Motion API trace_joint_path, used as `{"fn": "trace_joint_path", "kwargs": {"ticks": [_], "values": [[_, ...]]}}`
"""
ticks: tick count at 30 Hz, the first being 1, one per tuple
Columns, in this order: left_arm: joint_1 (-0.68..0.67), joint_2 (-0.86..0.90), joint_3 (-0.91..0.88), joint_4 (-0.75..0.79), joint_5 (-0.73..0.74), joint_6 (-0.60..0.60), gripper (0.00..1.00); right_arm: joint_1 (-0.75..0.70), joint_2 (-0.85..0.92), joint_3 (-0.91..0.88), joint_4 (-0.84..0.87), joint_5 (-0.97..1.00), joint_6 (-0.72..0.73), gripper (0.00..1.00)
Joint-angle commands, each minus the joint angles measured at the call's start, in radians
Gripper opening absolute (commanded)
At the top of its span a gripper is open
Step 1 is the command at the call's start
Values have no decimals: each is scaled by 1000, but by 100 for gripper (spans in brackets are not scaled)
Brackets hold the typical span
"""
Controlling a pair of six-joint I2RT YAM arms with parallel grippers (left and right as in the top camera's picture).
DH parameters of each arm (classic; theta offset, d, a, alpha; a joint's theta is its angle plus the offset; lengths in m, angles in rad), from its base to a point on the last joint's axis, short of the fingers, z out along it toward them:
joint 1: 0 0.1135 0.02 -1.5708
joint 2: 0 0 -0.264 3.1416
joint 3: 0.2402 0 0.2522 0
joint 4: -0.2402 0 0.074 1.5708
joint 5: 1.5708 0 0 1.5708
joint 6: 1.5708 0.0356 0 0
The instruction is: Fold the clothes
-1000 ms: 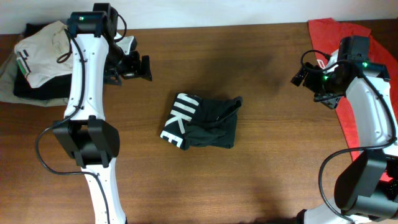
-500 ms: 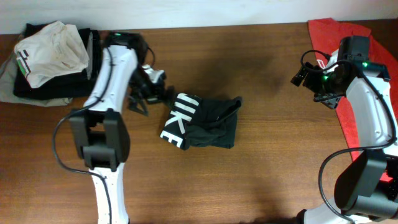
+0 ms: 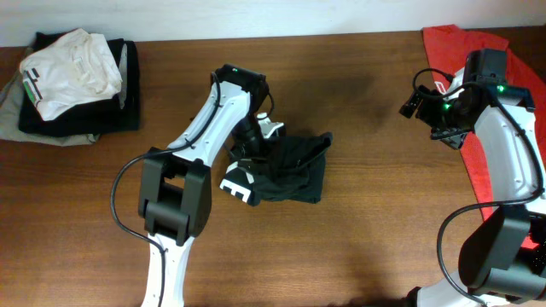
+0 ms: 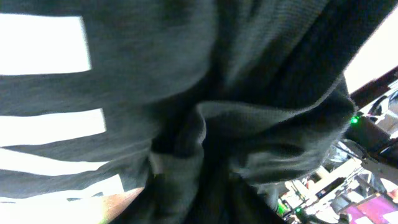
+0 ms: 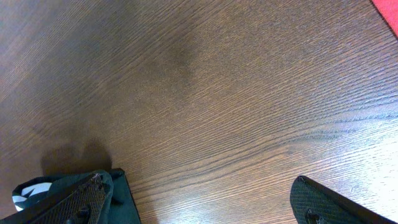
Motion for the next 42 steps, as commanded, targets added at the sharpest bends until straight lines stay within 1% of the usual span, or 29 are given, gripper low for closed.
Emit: {"fn": "trace_joint_path", "kwargs": {"ticks": [1,2,6,9,11,16,21,22,23,24,28,31,34,36,37,38,39,41,42], "values": [[-25,-34,-8,5,21,13,5,0,3,4,0,9,-2,99],[-31,-34,-7,6,21,13,1,0,3,4,0,9,-2,99],[-37,-39,-6,-7,23,13,1,1,3,4,0,9,-2,99],[-63,-72,-6,-13,63,14,1,0,3,4,0,9,-2,99],[-106,-98,-6,-13,62,18,1,0,3,4,0,9,-2,99],[-230,-99,-8,6,58,17,1,0,3,4,0,9,-2,99],[-303,-99,-8,15,55,17,1,0,3,4,0,9,-2,99],[-311,-99,-8,11,55,18,5,0,3,4,0,9,-2,99],[-323,-99,-8,5,50,18,40,0,3,4,0,9,-2,99],[-330,-99,-8,5,51,26,56,0,3,4,0,9,-2,99],[-321,-100,-3,29,55,26,58,0,3,4,0,9,-2,99],[-274,-100,37,34,38,25,58,0,3,4,0,9,-2,99],[-169,-100,89,34,-30,23,58,0,3,4,0,9,-2,99],[-67,-100,94,66,-71,-6,59,0,3,4,0,9,-2,99],[-23,-100,94,77,-71,-6,64,0,3,4,0,9,-2,99],[55,-100,94,103,-74,-6,94,0,3,4,0,9,-2,99],[126,-100,94,128,-74,-6,99,0,3,4,0,9,-2,99],[255,-99,90,168,-60,-6,99,0,3,4,0,9,-2,99],[307,-98,81,180,-22,-4,99,0,3,4,0,9,-2,99]]}}
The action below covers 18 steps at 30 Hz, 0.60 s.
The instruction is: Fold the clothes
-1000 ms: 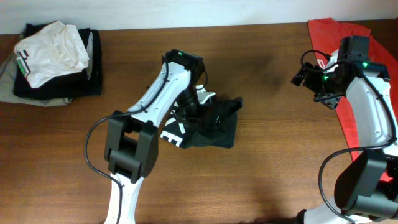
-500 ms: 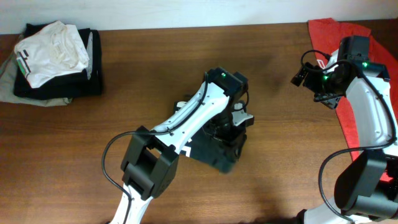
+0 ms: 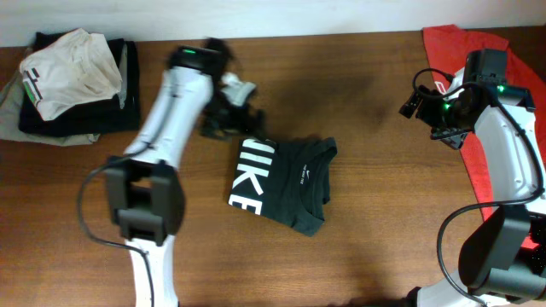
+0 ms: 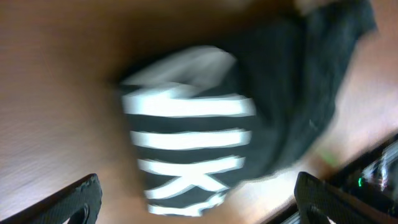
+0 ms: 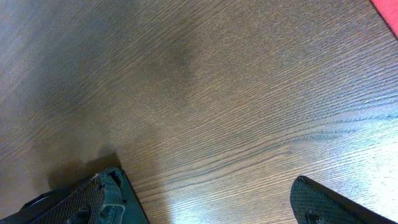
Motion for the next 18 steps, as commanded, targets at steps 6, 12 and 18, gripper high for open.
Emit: {"fn": "trace_joint_path", "kwargs": {"ticks": [6,12,18], "values": [[231,-24,-228,108,272,167,99,0,3,4,0,9,-3,99],[225,-24,-501,332,403,191,99,0,3,4,0,9,-3,99],[153,-24,-637,519,436,122,99,0,3,4,0,9,-3,99]]}}
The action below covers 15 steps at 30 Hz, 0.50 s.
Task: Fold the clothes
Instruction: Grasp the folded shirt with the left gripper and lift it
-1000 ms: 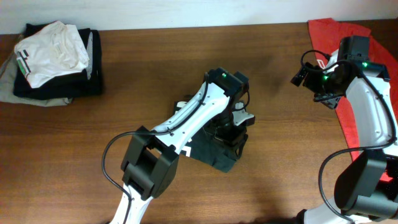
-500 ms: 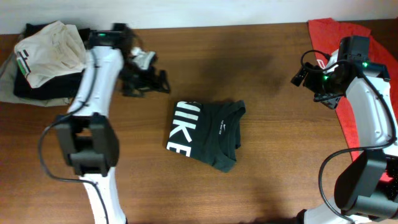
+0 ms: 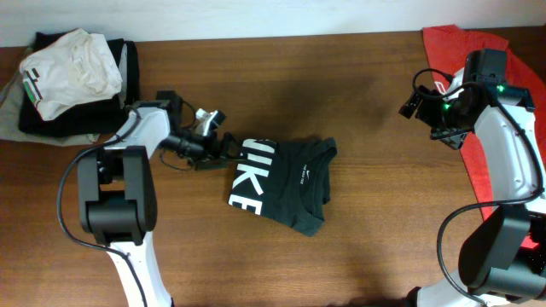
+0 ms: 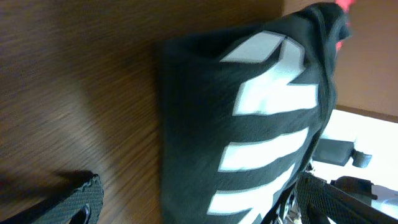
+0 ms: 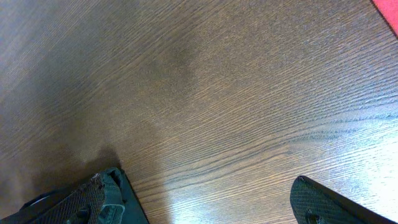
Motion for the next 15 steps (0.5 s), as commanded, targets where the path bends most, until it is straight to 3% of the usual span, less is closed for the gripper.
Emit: {"fn": "trace_joint_path", "kwargs": {"ticks": [1,6,7,10,12,15], "values": [[-77,3,-58,67,-18,-43,99,0,2,4,0,9,-2,99],[-138,3,-58,125,-29,-43,97,0,2,4,0,9,-2,99],[-139,3,-58,128,-28,-43,91,0,2,4,0,9,-2,99],[-139,3,-58,132,-21,-70,48,0,2,4,0,9,-2,99],[-139,3,-58,146,-21,-85,27,0,2,4,0,9,-2,99],[-139,3,-43,150,-23,-94,10,0,2,4,0,9,-2,99]]}}
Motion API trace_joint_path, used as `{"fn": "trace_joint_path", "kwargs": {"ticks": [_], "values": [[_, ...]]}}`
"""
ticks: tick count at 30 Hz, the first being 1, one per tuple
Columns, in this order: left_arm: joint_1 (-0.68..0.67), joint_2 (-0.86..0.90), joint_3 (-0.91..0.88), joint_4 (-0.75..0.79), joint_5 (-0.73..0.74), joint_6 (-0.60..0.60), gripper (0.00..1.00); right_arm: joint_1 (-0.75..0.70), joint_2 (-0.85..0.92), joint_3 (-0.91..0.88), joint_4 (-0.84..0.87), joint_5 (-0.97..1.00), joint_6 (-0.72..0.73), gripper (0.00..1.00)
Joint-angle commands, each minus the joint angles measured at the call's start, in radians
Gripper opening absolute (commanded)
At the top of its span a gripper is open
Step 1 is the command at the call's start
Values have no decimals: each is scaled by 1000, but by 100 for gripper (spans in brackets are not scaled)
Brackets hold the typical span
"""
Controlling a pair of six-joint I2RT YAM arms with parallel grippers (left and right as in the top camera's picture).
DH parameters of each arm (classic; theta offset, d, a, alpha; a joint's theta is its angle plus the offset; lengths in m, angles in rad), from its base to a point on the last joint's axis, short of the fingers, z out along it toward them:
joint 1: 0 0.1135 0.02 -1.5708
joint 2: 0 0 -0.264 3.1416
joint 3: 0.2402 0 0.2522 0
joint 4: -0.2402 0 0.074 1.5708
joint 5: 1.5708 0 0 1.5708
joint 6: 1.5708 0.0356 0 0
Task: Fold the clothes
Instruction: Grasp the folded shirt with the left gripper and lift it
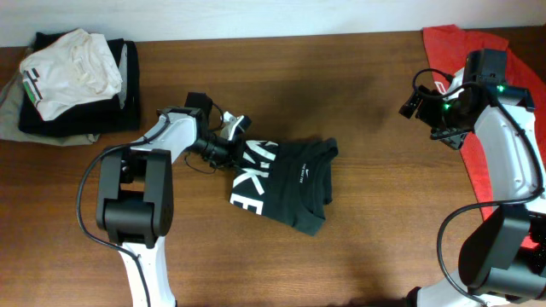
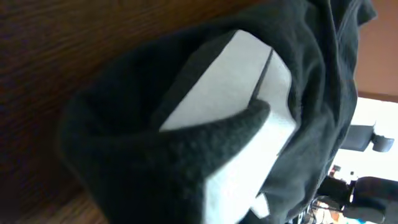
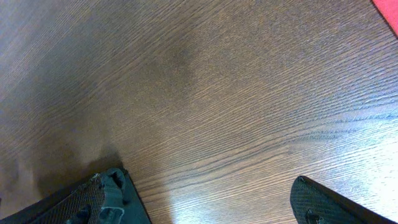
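Observation:
A black shirt with white lettering point(image 1: 286, 183) lies folded in the middle of the table. My left gripper point(image 1: 229, 147) is pressed against its upper left edge. In the left wrist view the black fabric and a white letter point(image 2: 249, 74) fill the frame and hide the fingers, so I cannot tell whether they are open or shut. My right gripper point(image 1: 415, 104) hovers at the far right, away from the shirt. It stands open point(image 3: 199, 205) over bare wood with nothing between its fingers.
A stack of folded clothes point(image 1: 72, 77), white on black, sits at the far left corner. A red cloth point(image 1: 452, 43) lies at the far right under the right arm, its corner showing in the right wrist view point(image 3: 388, 6).
My left gripper has moved right, from just left of the shirt to its upper left edge. Fabric now covers the wrist view where open fingers showed. The right arm has not moved.
First my left gripper was down in the crumpled black shirt. Then it was up and away to the left, and the shirt lay folded with its lettering up. Then it was low and open beside the shirt's left edge, and now it is against that edge.

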Motion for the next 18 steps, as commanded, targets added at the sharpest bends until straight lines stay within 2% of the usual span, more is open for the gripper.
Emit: {"fn": "trace_joint_path", "kwargs": {"ticks": [1,2,5,9,11,14,18], "values": [[-3,12,25,3,-16,-38,8,0,2,4,0,9,-3,99],[5,12,69,-13,-52,-78,1,0,2,4,0,9,-3,99],[25,12,246,-130,-219,-100,1,0,2,4,0,9,-3,99],[38,12,542,-260,-509,-53,1,0,2,4,0,9,-3,99],[51,12,592,-261,-585,-49,1,0,2,4,0,9,-3,99],[88,12,615,-219,-717,34,1,0,2,4,0,9,-3,99],[147,12,616,-108,-896,108,1,0,2,4,0,9,-3,99]]}}
